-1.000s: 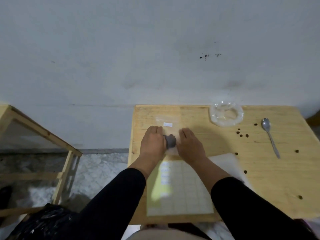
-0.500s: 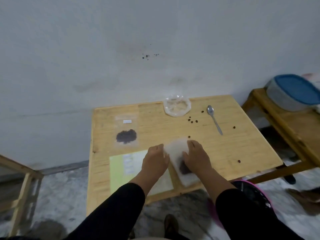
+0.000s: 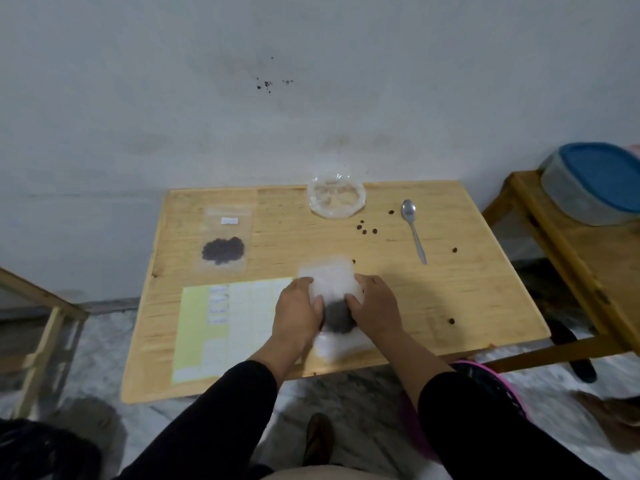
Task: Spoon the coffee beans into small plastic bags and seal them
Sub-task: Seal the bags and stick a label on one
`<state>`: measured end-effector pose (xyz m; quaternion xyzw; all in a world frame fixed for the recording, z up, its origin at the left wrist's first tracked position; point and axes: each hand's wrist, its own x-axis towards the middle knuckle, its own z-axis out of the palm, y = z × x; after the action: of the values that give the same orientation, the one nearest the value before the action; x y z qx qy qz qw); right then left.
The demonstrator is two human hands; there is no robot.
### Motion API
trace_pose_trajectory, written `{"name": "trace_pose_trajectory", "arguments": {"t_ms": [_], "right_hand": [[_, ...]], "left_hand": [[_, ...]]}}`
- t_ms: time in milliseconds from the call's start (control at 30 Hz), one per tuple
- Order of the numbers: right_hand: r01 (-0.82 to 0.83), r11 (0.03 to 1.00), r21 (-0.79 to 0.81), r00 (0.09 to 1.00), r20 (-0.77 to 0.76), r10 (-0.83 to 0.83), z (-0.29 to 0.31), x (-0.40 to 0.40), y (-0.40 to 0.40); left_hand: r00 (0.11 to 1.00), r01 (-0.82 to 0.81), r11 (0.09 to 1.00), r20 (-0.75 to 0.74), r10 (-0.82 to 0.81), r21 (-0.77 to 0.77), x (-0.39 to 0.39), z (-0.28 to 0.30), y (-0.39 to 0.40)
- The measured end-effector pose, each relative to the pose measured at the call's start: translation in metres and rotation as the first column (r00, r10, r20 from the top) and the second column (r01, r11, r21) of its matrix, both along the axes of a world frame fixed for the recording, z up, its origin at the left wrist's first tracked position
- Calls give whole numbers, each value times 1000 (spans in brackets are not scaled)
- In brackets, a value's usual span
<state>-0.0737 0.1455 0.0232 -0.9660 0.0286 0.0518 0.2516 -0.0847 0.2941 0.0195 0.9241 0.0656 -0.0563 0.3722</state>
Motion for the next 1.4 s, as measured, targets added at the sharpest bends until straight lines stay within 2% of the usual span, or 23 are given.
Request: {"name": "trace_pose_trajectory", "arguments": {"t_ms": [133,200,333,433,500,667,733,833,967,1400], "right_hand": [[24,989,147,990,132,-44,10,7,4],[30,961,274,984,159,-76,17,10,12],[100,857,505,985,70,-156,26,12,39],[96,811,578,992,7,-123,32,12,73],[55,798,600,998,-9,-62,32,8,100],[26,820,572,999,-42,-3,13,-14,166],[65,866,496,996,-80,-29,-1,-21,185],[81,951,297,991,-126,-45,-19,-29,206],[87,982,166,994,-85,-74,-31,-35,223],[188,971,151,982,-34,-185,-37,-38,241]], "left_hand": [[995,-64,994,75,71,-94,1,8,2],[987,-107,980,100,125,-168,3,12,7],[975,-178,927,71,212,-330,3,25,33],[975,-197,846,-5,223,-495,-2,31,66],[974,-209,825,-40,221,-525,-10,31,93],[944,-314,812,-71,323,-491,-33,24,169],[929,-361,800,-106,356,-479,-42,18,198],[916,-395,811,-119,383,-432,-53,9,234],[906,-421,790,-152,396,-445,-61,0,262],[934,-356,818,-161,318,-451,-57,-12,281]]}}
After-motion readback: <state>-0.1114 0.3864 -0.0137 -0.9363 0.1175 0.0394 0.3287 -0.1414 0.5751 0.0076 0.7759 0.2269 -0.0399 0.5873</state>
